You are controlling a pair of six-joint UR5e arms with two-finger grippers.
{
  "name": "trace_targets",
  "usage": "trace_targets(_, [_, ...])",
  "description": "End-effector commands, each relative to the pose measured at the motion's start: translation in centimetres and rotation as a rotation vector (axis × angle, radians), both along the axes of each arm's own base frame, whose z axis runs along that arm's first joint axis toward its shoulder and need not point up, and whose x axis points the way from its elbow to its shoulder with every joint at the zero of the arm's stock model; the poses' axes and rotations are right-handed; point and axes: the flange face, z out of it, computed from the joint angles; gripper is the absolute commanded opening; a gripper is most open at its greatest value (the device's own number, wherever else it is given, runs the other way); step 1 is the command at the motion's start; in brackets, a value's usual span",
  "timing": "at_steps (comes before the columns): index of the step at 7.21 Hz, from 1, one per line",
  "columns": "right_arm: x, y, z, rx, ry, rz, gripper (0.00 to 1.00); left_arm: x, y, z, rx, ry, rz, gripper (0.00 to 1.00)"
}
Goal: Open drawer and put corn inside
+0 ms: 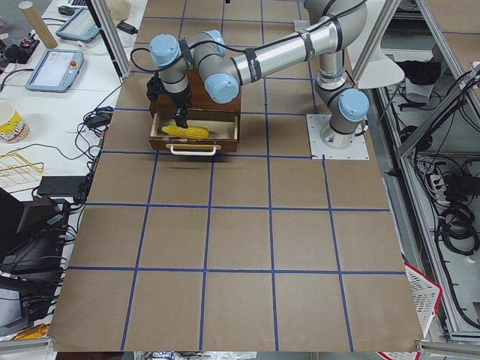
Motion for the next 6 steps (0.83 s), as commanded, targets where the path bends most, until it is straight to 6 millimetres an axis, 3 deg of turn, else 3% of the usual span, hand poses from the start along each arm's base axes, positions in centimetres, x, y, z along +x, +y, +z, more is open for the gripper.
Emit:
trace_targets(1, [0.0, 0.0, 0.0, 0.001, -0.001, 0.000, 1.00, -8.8, 1.4, 3.2, -0.022, -0.053, -0.041, 1.00])
trace_targets(4, [0.0, 0.0, 0.0, 0.001, -0.001, 0.000, 1.00, -18.7, 4.8, 5.8, -0.034, -0.050, -0.080, 1.00])
trace_targets(5, [0.0, 0.0, 0.0, 0.001, -0.003, 0.000, 1.00, -20.3, 6.4, 5.5, -0.022, -0.045, -0.062, 1.00])
trace_targets(6, [0.0, 0.0, 0.0, 0.001, -0.003, 0.000, 1.00, -20.6, 8.0, 4.4, 0.005, -0.047, -0.035, 1.00])
